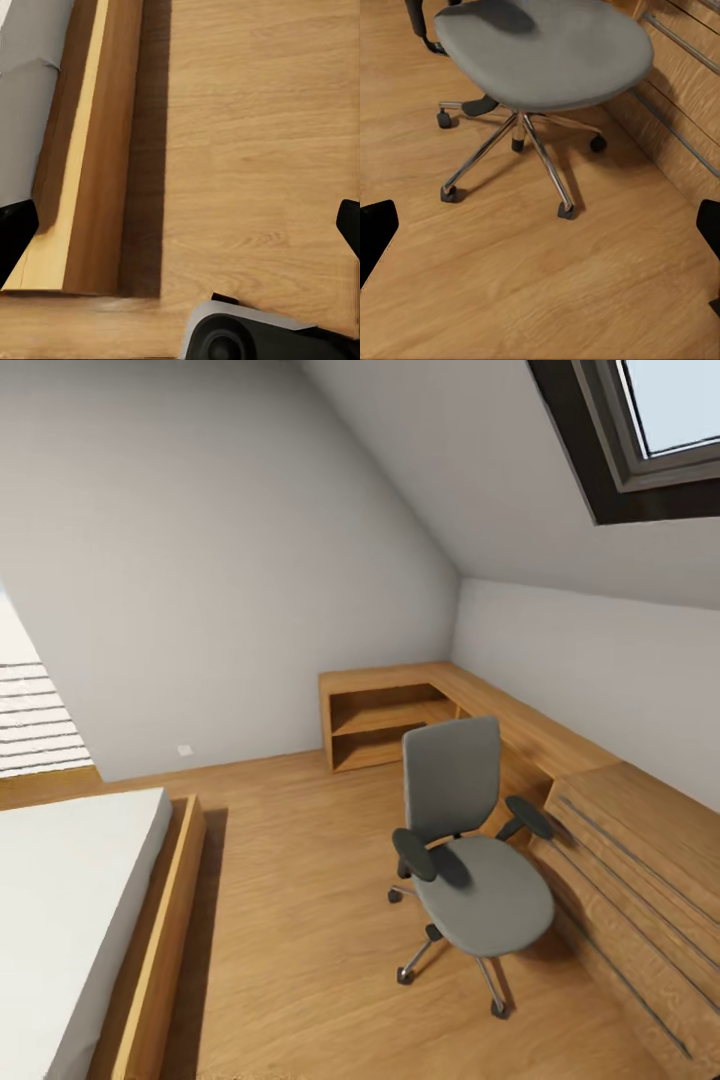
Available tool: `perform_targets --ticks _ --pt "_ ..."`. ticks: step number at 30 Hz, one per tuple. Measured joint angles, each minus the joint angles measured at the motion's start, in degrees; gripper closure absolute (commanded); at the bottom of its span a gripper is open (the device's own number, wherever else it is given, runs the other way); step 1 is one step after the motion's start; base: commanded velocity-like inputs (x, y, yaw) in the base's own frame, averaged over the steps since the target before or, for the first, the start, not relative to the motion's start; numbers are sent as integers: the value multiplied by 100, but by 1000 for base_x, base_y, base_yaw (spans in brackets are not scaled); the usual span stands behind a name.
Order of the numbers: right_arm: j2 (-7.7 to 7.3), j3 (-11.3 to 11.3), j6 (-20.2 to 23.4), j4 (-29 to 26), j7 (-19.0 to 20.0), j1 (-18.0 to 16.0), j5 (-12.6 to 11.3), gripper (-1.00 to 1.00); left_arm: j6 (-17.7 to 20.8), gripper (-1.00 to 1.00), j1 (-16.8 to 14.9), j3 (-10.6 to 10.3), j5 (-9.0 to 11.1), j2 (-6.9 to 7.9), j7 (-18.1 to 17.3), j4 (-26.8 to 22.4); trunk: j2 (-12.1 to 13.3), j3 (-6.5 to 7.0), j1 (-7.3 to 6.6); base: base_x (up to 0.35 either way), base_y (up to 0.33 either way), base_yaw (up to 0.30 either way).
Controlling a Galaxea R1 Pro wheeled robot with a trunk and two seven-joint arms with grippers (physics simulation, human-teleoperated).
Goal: In the bedroom, organize the workspace by keeping the computer under the desk, ensuring the monitor is on the desk, placing the keyboard on the desk next to the monitor, placing the mouse on the desk next to the keyboard, moving the folder from the swivel chair onto the desk next to the mouse, stacking the notebook on top of the folder with the pen on top of the notebook, and positioning the swivel chair next to the desk.
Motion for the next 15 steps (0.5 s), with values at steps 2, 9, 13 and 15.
perform_targets --ticks 2,9,13,15 --pt "1 -7 -1 -88 -4 0 -3 -100 0 -100 0 -1 0 0 0 0 0 8 0 0 -276 252" --pt "1 -27 0 -194 -7 1 -14 -100 -2 -100 0 -1 0 3 1 0 0 44 0 0 -172 236" --pt "1 -30 0 -206 -9 1 -12 -100 -7 -100 0 -4 0 7 1 1 0 69 0 0 -34 221" --pt "1 -31 0 -211 -11 1 -12 -100 -8 -100 0 -4 0 7 1 1 0 81 0 0 -14 212"
